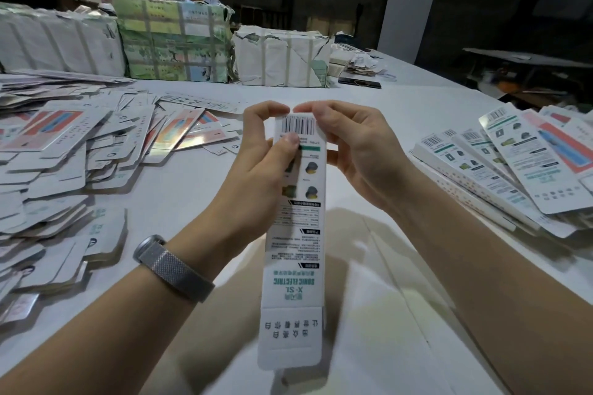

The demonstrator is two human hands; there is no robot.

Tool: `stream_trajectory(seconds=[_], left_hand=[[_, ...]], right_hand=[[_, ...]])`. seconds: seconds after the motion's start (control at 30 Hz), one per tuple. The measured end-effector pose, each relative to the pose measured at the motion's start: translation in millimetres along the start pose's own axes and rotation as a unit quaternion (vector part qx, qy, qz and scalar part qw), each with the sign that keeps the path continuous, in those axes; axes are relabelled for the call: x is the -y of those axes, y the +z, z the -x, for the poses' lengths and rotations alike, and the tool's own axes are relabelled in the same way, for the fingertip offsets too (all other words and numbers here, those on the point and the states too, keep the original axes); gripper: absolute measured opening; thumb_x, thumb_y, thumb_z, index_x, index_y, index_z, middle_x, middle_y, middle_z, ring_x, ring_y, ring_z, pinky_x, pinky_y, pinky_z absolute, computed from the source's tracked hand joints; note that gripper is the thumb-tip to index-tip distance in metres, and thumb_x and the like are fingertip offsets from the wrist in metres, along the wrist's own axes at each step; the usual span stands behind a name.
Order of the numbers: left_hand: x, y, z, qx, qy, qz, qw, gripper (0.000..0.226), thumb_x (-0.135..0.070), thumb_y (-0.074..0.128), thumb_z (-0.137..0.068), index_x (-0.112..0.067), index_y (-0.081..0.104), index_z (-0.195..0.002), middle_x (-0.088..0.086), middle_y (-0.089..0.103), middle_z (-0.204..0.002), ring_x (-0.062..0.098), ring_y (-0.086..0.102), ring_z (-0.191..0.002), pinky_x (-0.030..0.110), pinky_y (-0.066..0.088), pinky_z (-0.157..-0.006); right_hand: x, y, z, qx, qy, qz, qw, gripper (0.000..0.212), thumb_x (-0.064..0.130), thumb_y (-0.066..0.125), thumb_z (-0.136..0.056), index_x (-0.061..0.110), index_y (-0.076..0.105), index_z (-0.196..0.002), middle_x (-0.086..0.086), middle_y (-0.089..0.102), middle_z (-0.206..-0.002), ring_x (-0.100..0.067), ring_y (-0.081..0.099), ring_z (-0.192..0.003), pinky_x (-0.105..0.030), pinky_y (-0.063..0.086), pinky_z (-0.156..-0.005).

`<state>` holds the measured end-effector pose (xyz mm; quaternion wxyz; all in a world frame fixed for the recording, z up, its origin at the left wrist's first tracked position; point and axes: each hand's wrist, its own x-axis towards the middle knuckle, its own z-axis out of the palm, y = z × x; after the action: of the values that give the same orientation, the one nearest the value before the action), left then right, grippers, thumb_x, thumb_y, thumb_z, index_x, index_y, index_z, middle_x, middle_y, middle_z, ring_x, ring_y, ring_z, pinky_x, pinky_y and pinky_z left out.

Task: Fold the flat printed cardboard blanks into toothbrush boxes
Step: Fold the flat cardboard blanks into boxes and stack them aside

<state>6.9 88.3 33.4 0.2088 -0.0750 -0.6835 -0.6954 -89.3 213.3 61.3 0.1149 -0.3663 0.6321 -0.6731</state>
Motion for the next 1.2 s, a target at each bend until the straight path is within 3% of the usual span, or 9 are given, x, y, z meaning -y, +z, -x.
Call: stream_trajectory(seconds=[0.23,0.47,0.57,0.7,0.77,0.83,0.97,1.1,1.2], left_hand=[[4.4,-1.9,-0.7,-0.005,0.02,-0.005,1.0,0.017,-0.022,0.039,-0.107,-0.039,0.04,-0.108,0.007,0.062,-0.081,0.012,0.062,-0.064,0.026,0.051,-0.053],[6.4,1.1,-4.5,-0.049,0.05,-0.051,0.996,0.015,-0.034,0.039,-0.096,-0.044,0.036,-0.106,0.015,0.067,-0.088,0.013,0.065,-0.067,0.026,0.053,-0.057],[5.0,2.0,-6.6,-0.075,0.088,-0.024,0.993,0.02,-0.02,0.033,-0.105,-0.04,0.032,-0.109,-0.004,0.074,-0.089,0.012,0.073,-0.078,0.029,0.058,-0.062],[2.1,-3.2,-12.3,-0.098,0.038,0.081,0.991,0.021,-0.017,0.032,-0.108,-0.038,0.033,-0.108,-0.011,0.075,-0.08,0.008,0.072,-0.072,0.026,0.054,-0.059],[5.6,-9.2,-14.4,-0.091,0.013,0.142,0.986,0.009,-0.026,0.037,-0.105,-0.033,0.035,-0.11,-0.008,0.073,-0.08,0.011,0.07,-0.077,0.032,0.054,-0.069],[7.2,-13.2,-15.0,-0.053,-0.009,0.183,0.982,0.022,-0.035,0.043,-0.099,-0.029,0.033,-0.116,-0.006,0.071,-0.084,0.014,0.067,-0.081,0.031,0.054,-0.07],[23.6,-7.5,-20.9,-0.038,-0.06,0.058,0.996,0.046,-0.049,0.05,-0.083,-0.044,0.033,-0.125,-0.006,0.069,-0.095,0.013,0.066,-0.086,0.033,0.055,-0.066],[37.2,-12.6,-24.3,-0.08,-0.034,-0.109,0.99,0.038,-0.058,0.056,-0.069,-0.075,0.035,-0.097,-0.007,0.046,-0.118,0.007,0.053,-0.106,0.039,0.048,-0.08],[39.7,-28.0,-27.0,-0.061,-0.032,-0.102,0.992,0.031,-0.065,0.056,-0.064,-0.071,0.051,-0.094,-0.02,0.054,-0.11,0.006,0.055,-0.105,0.042,0.049,-0.078]], right_hand=[[-1.1,3.4,1.6,-0.001,-0.003,-0.032,0.999,0.032,0.035,0.057,-0.084,0.011,0.072,-0.098,-0.012,0.069,-0.095,-0.026,0.062,-0.089,-0.042,0.054,-0.079],[-5.3,15.9,3.3,-0.016,0.019,-0.07,0.997,0.023,0.027,0.05,-0.101,0.02,0.069,-0.111,-0.006,0.07,-0.103,-0.016,0.063,-0.093,-0.029,0.055,-0.08],[-4.0,24.0,6.7,-0.048,-0.024,0.121,0.991,0.045,0.03,0.062,-0.096,0.025,0.054,-0.14,-0.003,0.056,-0.124,-0.006,0.06,-0.098,-0.021,0.052,-0.085],[7.8,26.3,13.2,0.006,-0.059,0.281,0.958,0.076,0.034,0.075,-0.086,0.023,0.038,-0.152,0.005,0.044,-0.116,-0.002,0.054,-0.092,-0.013,0.047,-0.08],[12.8,25.0,15.6,0.039,-0.047,0.37,0.927,0.085,0.037,0.077,-0.082,0.024,0.032,-0.154,0.007,0.041,-0.115,0.0,0.053,-0.093,-0.017,0.05,-0.086],[15.4,24.0,18.1,0.035,-0.046,0.441,0.896,0.086,0.04,0.074,-0.08,0.027,0.031,-0.154,0.006,0.04,-0.116,-0.007,0.054,-0.098,-0.031,0.053,-0.089],[11.5,9.7,8.4,0.008,0.011,0.489,0.872,0.073,0.047,0.071,-0.071,0.032,0.047,-0.138,0.006,0.043,-0.105,-0.019,0.056,-0.096,-0.035,0.052,-0.078],[-7.0,-43.9,-13.7,-0.022,0.169,0.569,0.804,0.034,0.046,0.069,-0.075,0.021,0.063,-0.098,0.0,0.05,-0.094,-0.025,0.054,-0.089,-0.03,0.041,-0.066],[-20.5,-85.4,-12.7,-0.056,0.234,0.581,0.778,0.032,0.031,0.069,-0.076,0.016,0.043,-0.064,-0.004,0.042,-0.072,-0.029,0.047,-0.074,-0.027,0.029,-0.054]])
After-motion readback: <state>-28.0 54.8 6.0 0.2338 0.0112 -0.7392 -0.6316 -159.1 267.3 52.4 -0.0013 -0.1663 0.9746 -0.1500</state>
